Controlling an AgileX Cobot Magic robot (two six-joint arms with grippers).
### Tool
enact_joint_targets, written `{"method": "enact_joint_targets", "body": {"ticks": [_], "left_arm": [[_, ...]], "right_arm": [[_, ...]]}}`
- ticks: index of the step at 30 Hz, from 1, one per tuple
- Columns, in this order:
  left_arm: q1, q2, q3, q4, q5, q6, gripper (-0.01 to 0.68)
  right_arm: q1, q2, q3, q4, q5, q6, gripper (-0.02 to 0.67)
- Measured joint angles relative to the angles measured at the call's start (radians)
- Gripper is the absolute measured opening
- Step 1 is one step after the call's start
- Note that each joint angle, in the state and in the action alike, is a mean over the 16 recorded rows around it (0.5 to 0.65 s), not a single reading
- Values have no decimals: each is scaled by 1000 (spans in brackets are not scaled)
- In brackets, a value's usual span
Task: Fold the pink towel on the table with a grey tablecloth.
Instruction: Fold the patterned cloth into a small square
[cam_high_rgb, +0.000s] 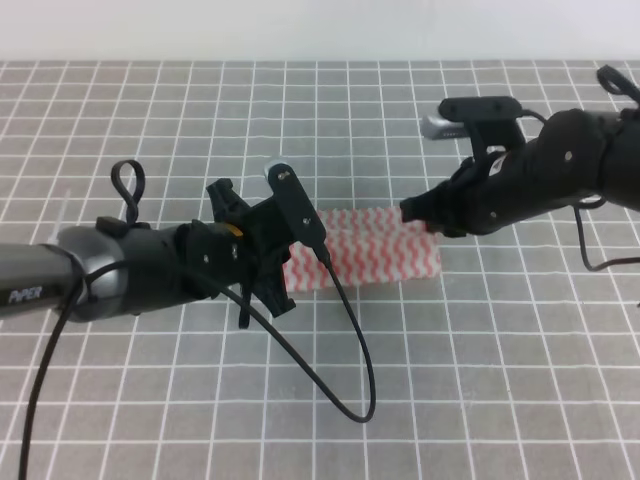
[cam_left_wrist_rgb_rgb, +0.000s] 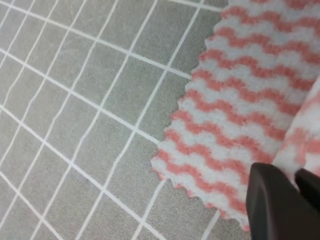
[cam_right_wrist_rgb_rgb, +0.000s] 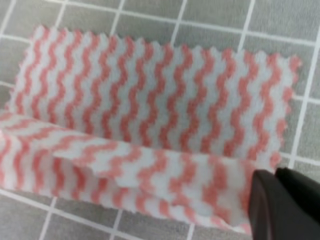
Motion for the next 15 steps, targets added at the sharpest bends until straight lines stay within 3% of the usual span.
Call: {"method": "enact_joint_targets", "body": {"ticks": [15], "left_arm": [[0, 26, -11, -1, -44, 2, -3]], "right_arm": [[0, 18, 0, 1, -45, 0, -16]]}}
